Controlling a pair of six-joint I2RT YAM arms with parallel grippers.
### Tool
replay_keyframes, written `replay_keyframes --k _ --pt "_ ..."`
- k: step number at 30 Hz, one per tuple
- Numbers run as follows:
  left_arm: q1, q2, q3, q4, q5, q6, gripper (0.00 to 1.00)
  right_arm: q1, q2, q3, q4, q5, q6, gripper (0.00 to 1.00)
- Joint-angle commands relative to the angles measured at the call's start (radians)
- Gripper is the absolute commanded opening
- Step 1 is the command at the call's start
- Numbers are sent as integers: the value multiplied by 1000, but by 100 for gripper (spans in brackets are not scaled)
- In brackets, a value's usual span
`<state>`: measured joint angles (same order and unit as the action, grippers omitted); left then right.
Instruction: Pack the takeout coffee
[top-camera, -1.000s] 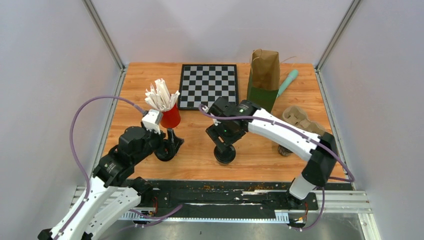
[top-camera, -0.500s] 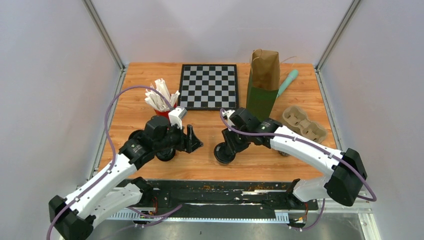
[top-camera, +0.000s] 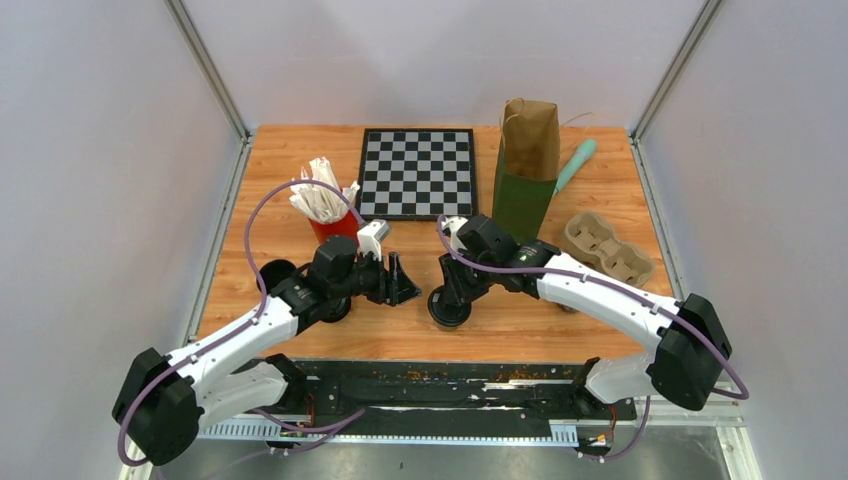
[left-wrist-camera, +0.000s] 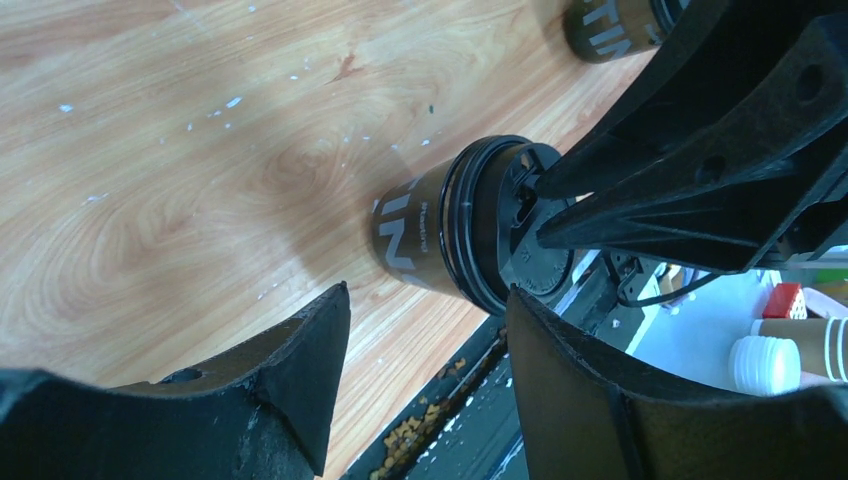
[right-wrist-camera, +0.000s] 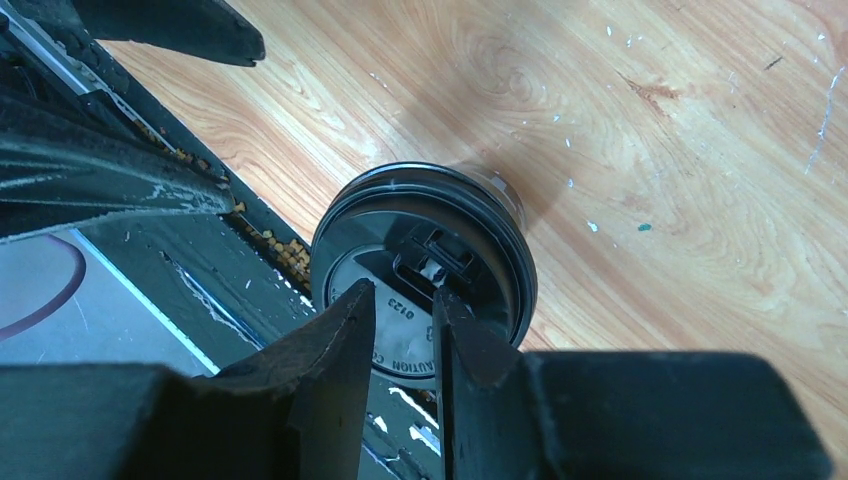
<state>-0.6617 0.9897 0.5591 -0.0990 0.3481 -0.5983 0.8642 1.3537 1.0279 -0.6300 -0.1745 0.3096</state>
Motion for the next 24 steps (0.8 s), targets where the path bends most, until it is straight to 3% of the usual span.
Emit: replay_keyframes --k 1,11,24 --pt "-4 26 -24 190 68 -39 66 -1 15 -5 59 -11 4 28" --pt "-8 125 -46 305 119 -57 63 -1 42 -11 69 -7 3 28" --pt "-18 183 -55 337 129 -66 58 -3 -28 35 10 -14 -3 29"
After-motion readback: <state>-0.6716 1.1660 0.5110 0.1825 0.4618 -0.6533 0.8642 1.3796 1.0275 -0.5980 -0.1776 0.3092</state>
